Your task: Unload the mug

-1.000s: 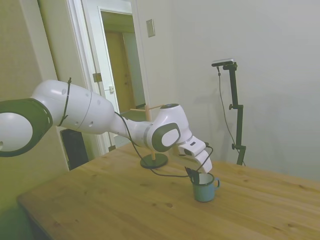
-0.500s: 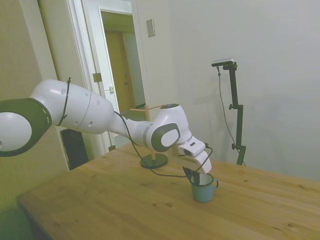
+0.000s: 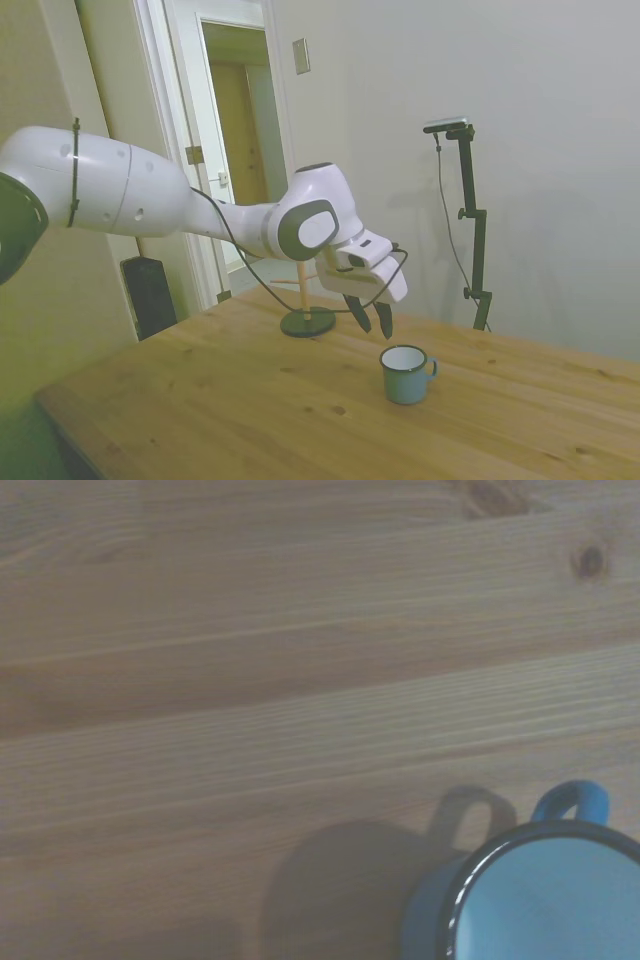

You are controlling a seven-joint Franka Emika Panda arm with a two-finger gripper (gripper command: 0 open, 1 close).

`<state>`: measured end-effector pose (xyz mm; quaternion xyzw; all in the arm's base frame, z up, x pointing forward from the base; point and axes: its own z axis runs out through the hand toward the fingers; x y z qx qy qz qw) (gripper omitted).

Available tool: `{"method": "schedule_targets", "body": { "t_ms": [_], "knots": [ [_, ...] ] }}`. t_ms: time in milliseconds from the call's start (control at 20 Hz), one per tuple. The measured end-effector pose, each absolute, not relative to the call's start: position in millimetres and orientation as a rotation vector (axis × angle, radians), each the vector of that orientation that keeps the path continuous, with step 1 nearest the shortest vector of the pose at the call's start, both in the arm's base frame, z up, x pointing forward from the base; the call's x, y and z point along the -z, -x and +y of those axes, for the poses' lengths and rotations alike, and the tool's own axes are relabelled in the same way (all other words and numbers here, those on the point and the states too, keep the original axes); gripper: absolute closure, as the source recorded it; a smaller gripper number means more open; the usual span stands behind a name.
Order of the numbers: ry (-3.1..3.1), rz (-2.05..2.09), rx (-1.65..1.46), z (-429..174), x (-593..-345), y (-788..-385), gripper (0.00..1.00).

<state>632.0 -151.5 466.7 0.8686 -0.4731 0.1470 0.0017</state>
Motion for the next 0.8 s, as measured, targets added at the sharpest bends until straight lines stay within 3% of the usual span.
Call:
{"method": "schedule_targets", "body": {
  "t_ms": [350,800],
  "knots": [
    [-2.866,-1.335,-0.463,-60,-491,-597,0.0],
    [-2.922,-1.303,-0.426,-29,-498,-524,0.0]
  ]
}}
